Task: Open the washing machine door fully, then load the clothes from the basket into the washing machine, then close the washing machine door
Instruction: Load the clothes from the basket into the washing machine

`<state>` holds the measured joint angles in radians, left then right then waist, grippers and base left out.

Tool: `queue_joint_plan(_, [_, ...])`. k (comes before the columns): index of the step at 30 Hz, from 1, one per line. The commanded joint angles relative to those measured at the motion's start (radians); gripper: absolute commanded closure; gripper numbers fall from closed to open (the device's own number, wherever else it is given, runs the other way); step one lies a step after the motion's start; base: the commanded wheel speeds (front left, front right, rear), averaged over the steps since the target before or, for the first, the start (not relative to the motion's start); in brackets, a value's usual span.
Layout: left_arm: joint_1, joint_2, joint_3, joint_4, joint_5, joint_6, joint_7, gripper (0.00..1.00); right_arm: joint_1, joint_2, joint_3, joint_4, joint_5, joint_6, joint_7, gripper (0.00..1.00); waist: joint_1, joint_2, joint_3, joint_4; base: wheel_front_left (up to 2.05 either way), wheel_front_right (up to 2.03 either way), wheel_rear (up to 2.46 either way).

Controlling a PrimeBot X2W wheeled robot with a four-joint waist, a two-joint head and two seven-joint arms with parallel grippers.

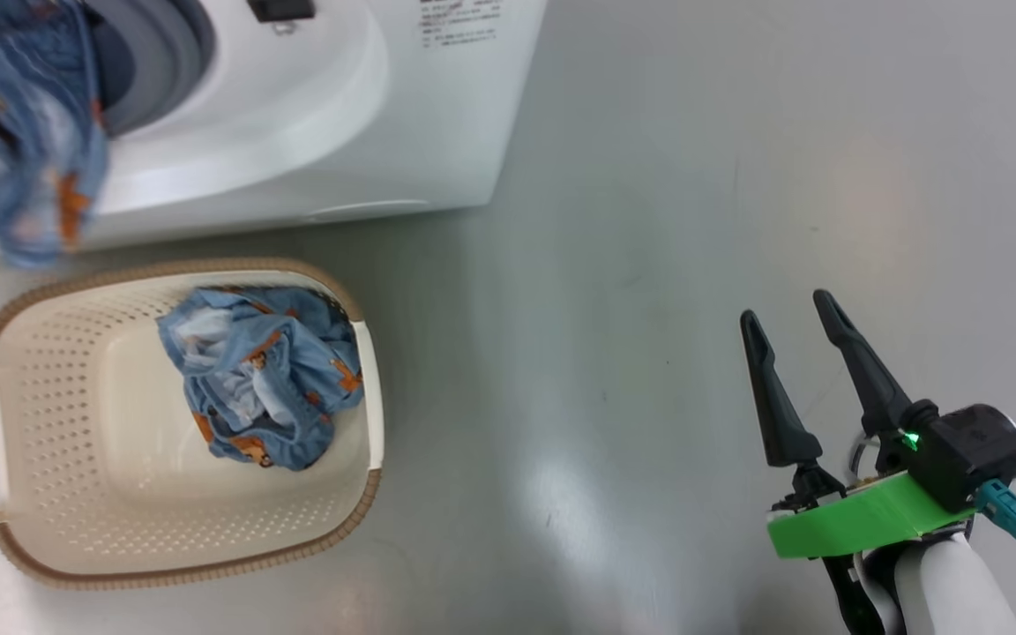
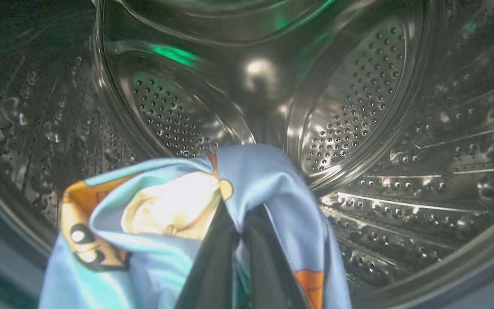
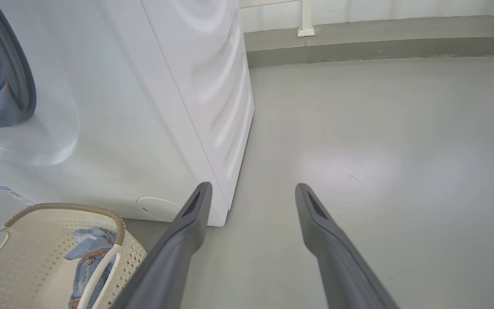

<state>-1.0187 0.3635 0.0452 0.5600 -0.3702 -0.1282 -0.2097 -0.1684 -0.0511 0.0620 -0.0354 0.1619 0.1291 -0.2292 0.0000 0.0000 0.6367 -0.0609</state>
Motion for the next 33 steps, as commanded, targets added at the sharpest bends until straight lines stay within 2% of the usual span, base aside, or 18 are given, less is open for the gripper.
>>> queue_joint_plan(1, [-0.051, 0.082, 0.002, -0.002, -0.011, -0.002, 0.005, 1.0, 0.001, 0.001, 0.031, -0.017, 0.005, 0.002, -0.008, 0.0, 0.0, 0.0, 0.033, -0.017, 0.0, 0.0, 0.0])
queue_joint_plan(8, [-0.224, 0.147, -0.049, 0.098, -0.026, -0.002, -0.009, 1.0, -0.017, 0.001, 0.043, -0.005, 0.008, 0.002, -0.016, 0.0, 0.0, 0.0, 0.062, -0.034, 0.0, 0.0, 0.0])
queue_joint_plan(14, [-0.334, 0.172, -0.027, 0.188, -0.031, -0.001, -0.045, 1.0, -0.027, 0.001, 0.052, 0.007, 0.015, 0.002, -0.023, 0.0, 0.0, 0.0, 0.071, -0.048, 0.0, 0.0, 0.0])
queue_joint_plan(20, [-0.36, 0.16, -0.051, 0.286, -0.004, -0.002, -0.051, 1.0, -0.034, 0.001, 0.058, 0.015, 0.019, 0.002, -0.028, 0.0, 0.0, 0.0, 0.077, -0.051, 0.0, 0.0, 0.0])
queue_joint_plan(26, [-0.398, 0.139, -0.146, 0.387, -0.01, -0.002, -0.047, 1.0, -0.039, 0.001, 0.062, 0.02, 0.016, 0.002, -0.029, 0.0, 0.0, 0.0, 0.079, -0.051, 0.0, 0.0, 0.0])
queue_joint_plan(33, [-0.45, 0.141, -0.267, 0.473, -0.042, -0.002, -0.006, 1.0, -0.046, 0.001, 0.069, 0.023, 0.017, 0.002, -0.031, 0.0, 0.0, 0.0, 0.086, -0.059, 0.0, 0.0, 0.0])
